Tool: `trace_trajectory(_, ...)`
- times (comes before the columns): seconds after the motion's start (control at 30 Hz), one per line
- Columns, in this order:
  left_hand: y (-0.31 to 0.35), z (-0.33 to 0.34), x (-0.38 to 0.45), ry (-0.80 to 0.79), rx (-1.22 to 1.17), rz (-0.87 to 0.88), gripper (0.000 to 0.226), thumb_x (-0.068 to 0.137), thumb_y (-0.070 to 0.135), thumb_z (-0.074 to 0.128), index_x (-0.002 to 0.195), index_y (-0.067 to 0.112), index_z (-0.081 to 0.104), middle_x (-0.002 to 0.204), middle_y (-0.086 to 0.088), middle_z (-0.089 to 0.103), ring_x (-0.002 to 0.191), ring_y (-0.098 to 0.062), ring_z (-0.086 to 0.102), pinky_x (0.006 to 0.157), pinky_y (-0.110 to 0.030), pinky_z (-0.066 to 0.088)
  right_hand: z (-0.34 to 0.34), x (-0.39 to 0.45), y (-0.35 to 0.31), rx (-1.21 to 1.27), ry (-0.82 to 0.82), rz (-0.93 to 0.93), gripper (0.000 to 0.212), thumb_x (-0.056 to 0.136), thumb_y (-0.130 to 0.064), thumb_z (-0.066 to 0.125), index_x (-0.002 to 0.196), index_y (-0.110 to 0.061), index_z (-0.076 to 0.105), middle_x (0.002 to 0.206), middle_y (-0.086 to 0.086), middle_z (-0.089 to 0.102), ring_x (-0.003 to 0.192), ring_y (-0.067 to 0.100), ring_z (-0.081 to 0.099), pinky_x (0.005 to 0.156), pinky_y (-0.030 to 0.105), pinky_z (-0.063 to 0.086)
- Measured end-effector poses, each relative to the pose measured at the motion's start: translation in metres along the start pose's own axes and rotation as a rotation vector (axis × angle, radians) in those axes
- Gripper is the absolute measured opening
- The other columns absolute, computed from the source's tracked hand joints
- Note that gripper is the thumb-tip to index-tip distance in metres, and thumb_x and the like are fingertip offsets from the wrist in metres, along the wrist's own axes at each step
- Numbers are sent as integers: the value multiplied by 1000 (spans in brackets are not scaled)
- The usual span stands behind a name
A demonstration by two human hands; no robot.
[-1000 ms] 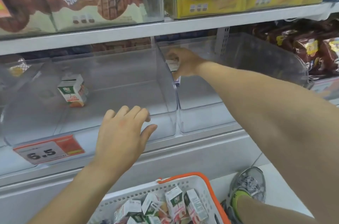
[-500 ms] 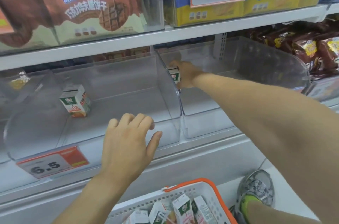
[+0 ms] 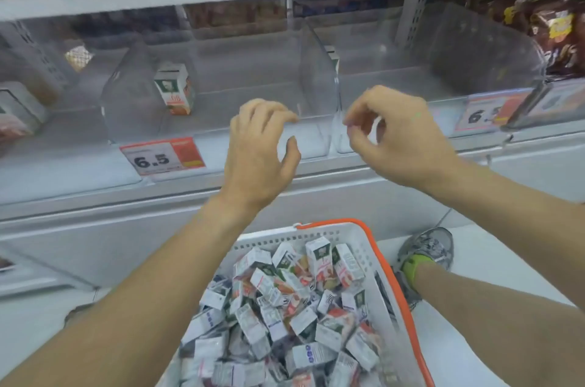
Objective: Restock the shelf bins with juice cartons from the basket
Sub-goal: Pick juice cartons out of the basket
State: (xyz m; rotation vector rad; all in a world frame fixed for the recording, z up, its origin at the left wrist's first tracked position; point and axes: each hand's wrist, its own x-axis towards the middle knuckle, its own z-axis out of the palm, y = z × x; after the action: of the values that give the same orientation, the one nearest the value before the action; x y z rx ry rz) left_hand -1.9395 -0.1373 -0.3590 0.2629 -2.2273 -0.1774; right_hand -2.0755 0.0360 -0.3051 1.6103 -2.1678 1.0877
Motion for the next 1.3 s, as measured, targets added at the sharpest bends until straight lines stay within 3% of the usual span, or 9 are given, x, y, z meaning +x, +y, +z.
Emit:
trace_trajectory(0.07,3,-5,-43,-16,-95,-64,22,83,5,61,105,5,64,104,-7,62,100,-24,54,88,-37,43,32,-26,-8,57,-359,124,10,83,-15,69,90,-21,65,80,-7,66,69,7,60,72,23,50)
trace_trajectory(0.17,-10,5,-135,-446,-221,-468,31,90,19,65,120,15,59,110,4,55,100,-12,53,92,-40,47,97,-70,0,35,-857,271,23,86,-30,72,106,-20,66,93,-5,70,77,9,61,79,28,51)
trace_trajectory(0.3,-19,15,-236,-838,-170,-777,64,87,50,66,138,19,43,132,2,46,118,-17,53,102,-33,43,172,-134,12,42,-1074,430,44,83,-28,75,123,-17,59,116,3,65,105,22,63,91,38,53)
trace_trajectory(0.6,-15,44,-259,-765,-263,-1060,109,66,62,81,150,23,24,149,1,42,134,-22,43,109,-43,41,201,-173,38,-62,-591,491,53,83,-3,63,131,-22,54,135,0,44,120,18,47,90,32,49)
trace_trajectory(0.77,-17,43,-253,-711,-271,-1061,106,63,51,89,147,21,33,142,5,50,125,-17,52,105,-34,45,205,-176,61,-233,-755,434,85,78,9,60,152,-18,28,155,2,27,120,29,46,90,38,49)
trace_trajectory(0.87,-21,36,-249,-749,-293,-1047,107,60,48,91,147,21,35,140,5,47,119,-17,55,103,-37,48,206,-171,62,-209,-744,452,79,80,12,56,149,-17,33,149,5,29,112,27,48,79,33,49)
trace_trajectory(1.0,-20,20,-239,-695,-747,-1320,91,63,15,93,140,25,44,131,0,55,103,-14,66,86,-30,57,196,-157,64,-182,-720,501,51,86,-6,71,132,-16,51,132,2,38,102,17,48,79,28,48)
trace_trajectory(1.13,-16,2,-230,-543,-1458,-1554,84,73,-16,73,137,26,41,127,-29,60,113,-43,64,90,-52,56,189,-152,65,-37,-758,575,34,80,-8,76,102,-20,52,105,1,63,81,17,60,71,34,54)
trace_trajectory(1.3,-8,1,-226,-382,-1646,-1622,80,73,-11,72,137,26,42,118,-24,65,114,-42,63,91,-62,51,162,-137,63,233,-698,848,40,71,-8,88,95,-16,58,97,-1,64,75,13,63,62,24,51)
